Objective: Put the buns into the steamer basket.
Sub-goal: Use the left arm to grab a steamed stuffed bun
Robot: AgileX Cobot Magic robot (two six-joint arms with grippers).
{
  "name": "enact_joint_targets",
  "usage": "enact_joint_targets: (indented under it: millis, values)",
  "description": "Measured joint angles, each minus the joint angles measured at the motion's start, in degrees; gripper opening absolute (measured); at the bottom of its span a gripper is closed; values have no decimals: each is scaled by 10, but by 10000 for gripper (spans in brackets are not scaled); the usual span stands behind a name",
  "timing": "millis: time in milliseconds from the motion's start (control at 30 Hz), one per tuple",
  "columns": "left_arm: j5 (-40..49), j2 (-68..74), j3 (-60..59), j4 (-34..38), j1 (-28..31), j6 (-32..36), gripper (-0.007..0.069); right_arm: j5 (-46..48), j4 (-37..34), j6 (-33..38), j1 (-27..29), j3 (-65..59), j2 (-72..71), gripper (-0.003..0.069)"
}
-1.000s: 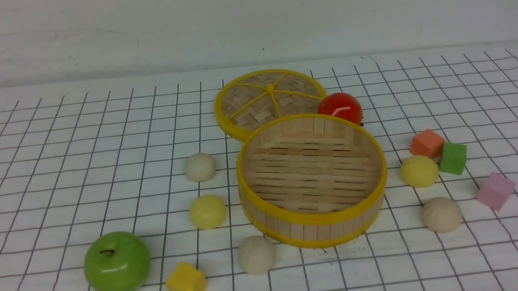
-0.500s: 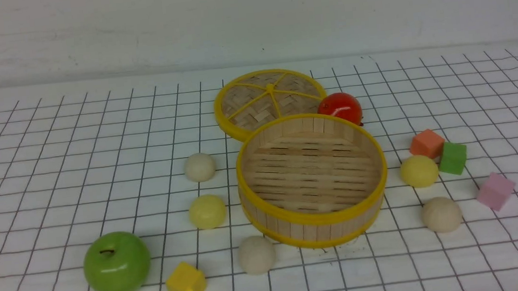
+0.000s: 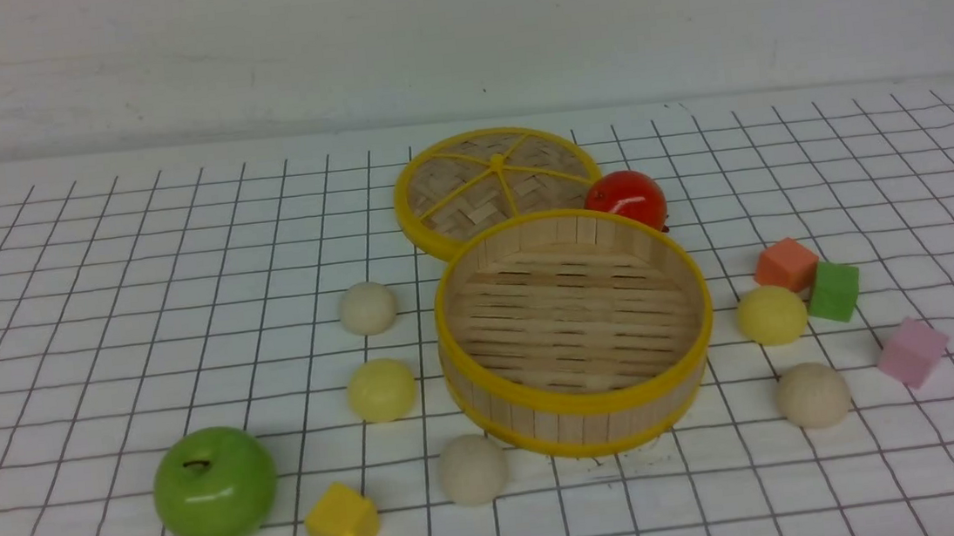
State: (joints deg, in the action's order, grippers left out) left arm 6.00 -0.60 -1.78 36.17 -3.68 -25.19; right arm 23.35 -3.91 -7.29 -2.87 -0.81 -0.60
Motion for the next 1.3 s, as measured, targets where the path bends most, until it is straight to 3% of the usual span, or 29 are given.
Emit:
enact_joint_targets:
  millis: [267, 500, 533, 633, 767, 1000, 1100, 1267, 1300]
  values:
    - [-60, 0, 0, 30, 0, 80, 220, 0, 0, 0, 0, 0, 0, 239]
    - [128, 22, 133, 16, 0, 152, -13, 0, 0, 0, 0, 0, 0, 239]
    - [136, 30, 146, 15, 0, 155, -13, 0, 0, 0, 0, 0, 0, 239]
    - [296, 152, 253, -22, 0, 214, -13, 0, 0, 0, 0, 0, 0, 239]
    - [446, 312, 353, -61, 0, 269, -13, 0, 0, 0, 0, 0, 0, 239]
    - [482, 564, 460, -84, -6, 301, -13, 0, 0, 0, 0, 0, 0, 239]
    - [463, 638, 496, -94, -65, 301, -13, 0, 0, 0, 0, 0, 0, 239]
    - [416, 724, 562, -143, -243, 246, -13, 0, 0, 0, 0, 0, 0, 239]
    - [416, 733, 565, -147, -248, 242, -13, 0, 0, 0, 0, 0, 0, 239]
